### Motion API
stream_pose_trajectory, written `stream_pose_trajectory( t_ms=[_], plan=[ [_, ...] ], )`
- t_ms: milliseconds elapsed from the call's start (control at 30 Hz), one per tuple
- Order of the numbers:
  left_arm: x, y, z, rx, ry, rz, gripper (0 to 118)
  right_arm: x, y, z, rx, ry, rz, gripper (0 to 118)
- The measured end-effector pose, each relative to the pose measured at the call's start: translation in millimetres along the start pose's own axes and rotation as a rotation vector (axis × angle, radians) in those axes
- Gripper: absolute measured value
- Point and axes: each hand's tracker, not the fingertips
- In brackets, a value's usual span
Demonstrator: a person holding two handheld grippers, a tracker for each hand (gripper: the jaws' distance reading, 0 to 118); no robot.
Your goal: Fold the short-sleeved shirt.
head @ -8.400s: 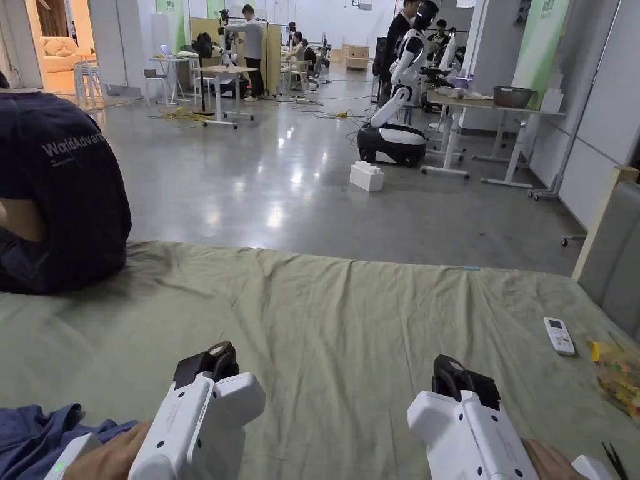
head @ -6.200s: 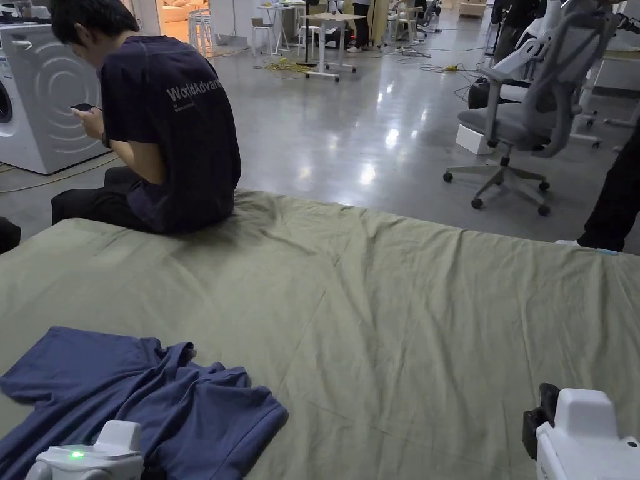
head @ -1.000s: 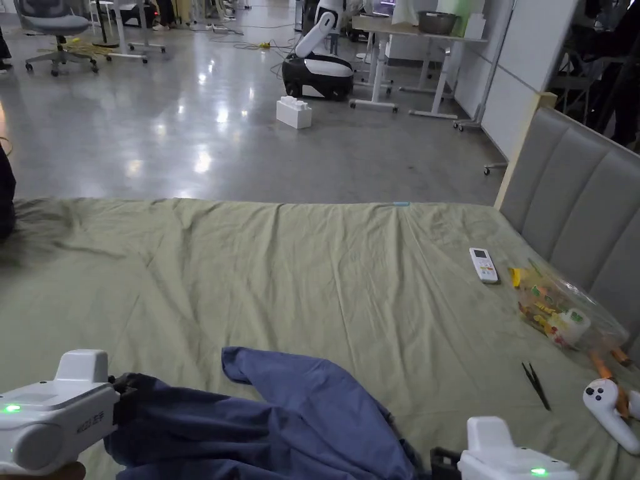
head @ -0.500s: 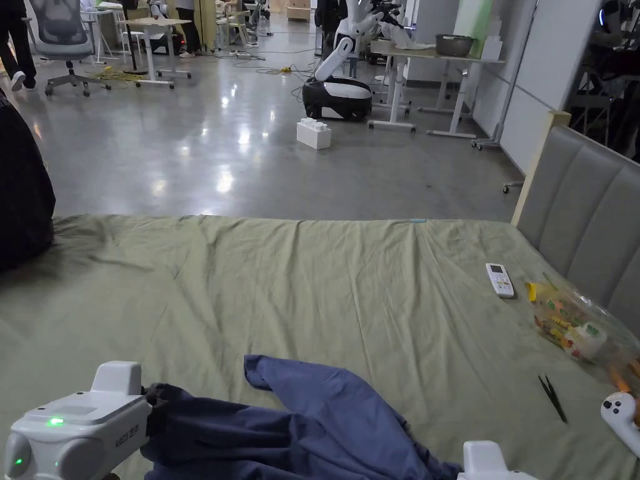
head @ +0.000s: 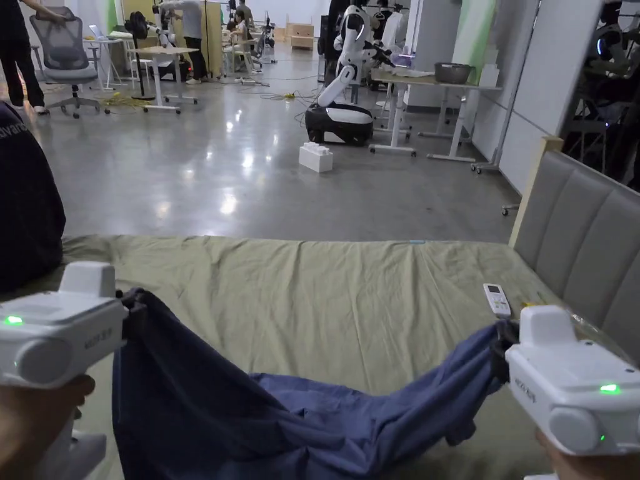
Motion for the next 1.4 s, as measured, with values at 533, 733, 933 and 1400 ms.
stream_pose_trajectory(
  t_ms=[533,733,933,1400],
  plan=[
    [-88,125,21,0.136,0.199,0.030,6,78,135,-35,0.134,-0.133,-0.051,7],
    [-93,133,15,0.131,0.235,0.065,6,65,159,-46,0.144,-0.137,-0.016,7],
    [-90,141,-2,0.111,0.254,0.046,6,50,182,-68,0.156,-0.132,0.009,7],
    [-119,182,-32,0.140,0.290,0.043,6,54,231,-119,0.180,-0.130,-0.042,7]
  ],
)
